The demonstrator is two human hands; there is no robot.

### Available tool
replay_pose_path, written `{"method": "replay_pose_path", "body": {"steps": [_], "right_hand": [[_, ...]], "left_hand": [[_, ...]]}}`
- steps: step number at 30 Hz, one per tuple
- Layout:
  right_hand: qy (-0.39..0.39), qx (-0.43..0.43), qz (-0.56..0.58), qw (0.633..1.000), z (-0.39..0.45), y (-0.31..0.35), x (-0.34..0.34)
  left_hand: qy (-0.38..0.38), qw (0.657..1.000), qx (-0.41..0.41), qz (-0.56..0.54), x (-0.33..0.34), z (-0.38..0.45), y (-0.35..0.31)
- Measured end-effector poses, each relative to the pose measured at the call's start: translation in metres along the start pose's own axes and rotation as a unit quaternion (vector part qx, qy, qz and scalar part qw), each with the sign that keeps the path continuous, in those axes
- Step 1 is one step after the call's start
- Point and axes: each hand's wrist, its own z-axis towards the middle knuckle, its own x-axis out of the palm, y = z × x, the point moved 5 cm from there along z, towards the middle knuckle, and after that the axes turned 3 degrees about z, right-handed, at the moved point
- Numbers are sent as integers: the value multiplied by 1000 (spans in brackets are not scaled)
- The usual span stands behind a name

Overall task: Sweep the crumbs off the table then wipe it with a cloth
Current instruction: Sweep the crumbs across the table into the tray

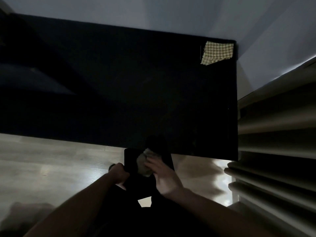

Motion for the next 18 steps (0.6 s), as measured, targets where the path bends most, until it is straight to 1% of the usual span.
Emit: {"method": "replay_pose_path", "body": {"steps": [1, 3, 4, 6, 7, 9, 11, 14, 17, 18], "right_hand": [[21, 24, 15, 999, -8, 0, 7], [25, 50, 37, 998, -16, -4, 3], [6, 52, 48, 997, -16, -3, -9], [-63, 62, 76, 993, -11, -5, -42], [-99, 75, 88, 988, -8, -9, -62], [-167, 107, 84, 976, -3, -20, -110], [-229, 107, 62, 965, 2, -35, -160], [-287, 140, -15, 948, 8, -71, -221], [-276, 189, -93, 938, 10, -123, -250], [-268, 205, -116, 934, 10, -135, -250]], "left_hand": [[0, 1000, 2, 4, 1, 3, 3], [-10, 1000, 11, 23, 2, 8, 7], [-14, 999, 13, 28, 1, 5, 6], [-25, 999, 11, 27, -2, 0, 5], [-26, 999, 13, 28, -5, -14, -4], [-15, 1000, -8, 7, -4, -23, -11], [-6, 1000, -22, 1, -6, -28, -15], [18, 1000, -15, 12, -9, -31, -19], [21, 999, -7, 30, -11, -27, -19], [21, 999, -4, 47, -10, -30, -21]]}}
